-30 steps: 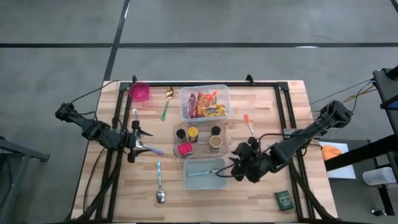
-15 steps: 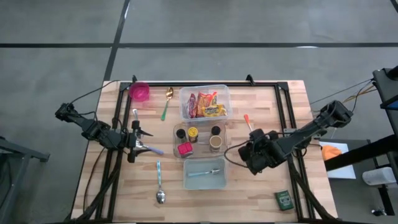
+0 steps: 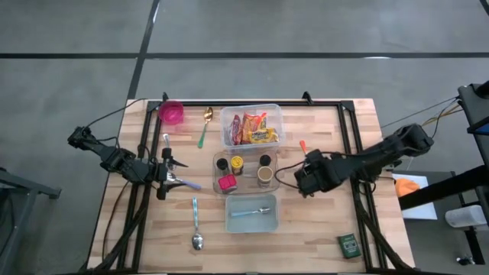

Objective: Pick & Place Food Item
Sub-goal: Put the orange spoon into the gray bin

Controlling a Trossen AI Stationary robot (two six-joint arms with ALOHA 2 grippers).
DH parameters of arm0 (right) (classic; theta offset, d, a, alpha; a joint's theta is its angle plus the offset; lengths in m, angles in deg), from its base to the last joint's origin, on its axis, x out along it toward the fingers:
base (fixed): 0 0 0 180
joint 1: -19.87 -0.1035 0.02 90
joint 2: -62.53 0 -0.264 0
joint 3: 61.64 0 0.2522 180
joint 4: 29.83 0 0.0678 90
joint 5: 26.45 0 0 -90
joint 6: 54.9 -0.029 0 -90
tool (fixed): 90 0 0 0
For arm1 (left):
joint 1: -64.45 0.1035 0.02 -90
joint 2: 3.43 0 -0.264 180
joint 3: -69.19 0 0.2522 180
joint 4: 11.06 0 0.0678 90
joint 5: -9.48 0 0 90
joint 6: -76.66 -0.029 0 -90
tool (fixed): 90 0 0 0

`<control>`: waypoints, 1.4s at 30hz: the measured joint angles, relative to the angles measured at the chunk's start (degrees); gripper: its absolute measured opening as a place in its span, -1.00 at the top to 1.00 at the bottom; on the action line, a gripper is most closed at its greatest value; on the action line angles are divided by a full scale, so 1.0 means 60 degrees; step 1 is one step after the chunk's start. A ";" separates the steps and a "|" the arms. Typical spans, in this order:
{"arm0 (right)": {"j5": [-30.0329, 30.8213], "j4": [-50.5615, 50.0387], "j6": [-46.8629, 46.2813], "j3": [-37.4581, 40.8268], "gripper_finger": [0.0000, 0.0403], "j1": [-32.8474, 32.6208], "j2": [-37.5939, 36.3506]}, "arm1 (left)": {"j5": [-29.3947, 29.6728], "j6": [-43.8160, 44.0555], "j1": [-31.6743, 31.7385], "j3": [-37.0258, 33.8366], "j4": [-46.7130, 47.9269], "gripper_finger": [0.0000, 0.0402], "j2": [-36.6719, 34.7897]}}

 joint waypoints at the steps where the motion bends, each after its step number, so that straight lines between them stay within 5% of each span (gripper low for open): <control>1: -0.0096 0.0199 0.0235 0.0149 0.32 0.0106 0.0000 | -0.0002 0.0000 0.0000 0.0000 -0.0002 -0.58 0.0000; 23: -0.0320 0.4717 0.1523 0.3429 0.32 0.1087 -0.0568 | 0.0000 0.0000 0.0000 0.0000 -0.0001 -0.58 0.0000; 42: -0.0487 0.5507 0.1552 0.3816 0.43 0.1107 -0.0277 | -0.0001 0.0000 0.0000 0.0000 -0.0001 -0.58 -0.0011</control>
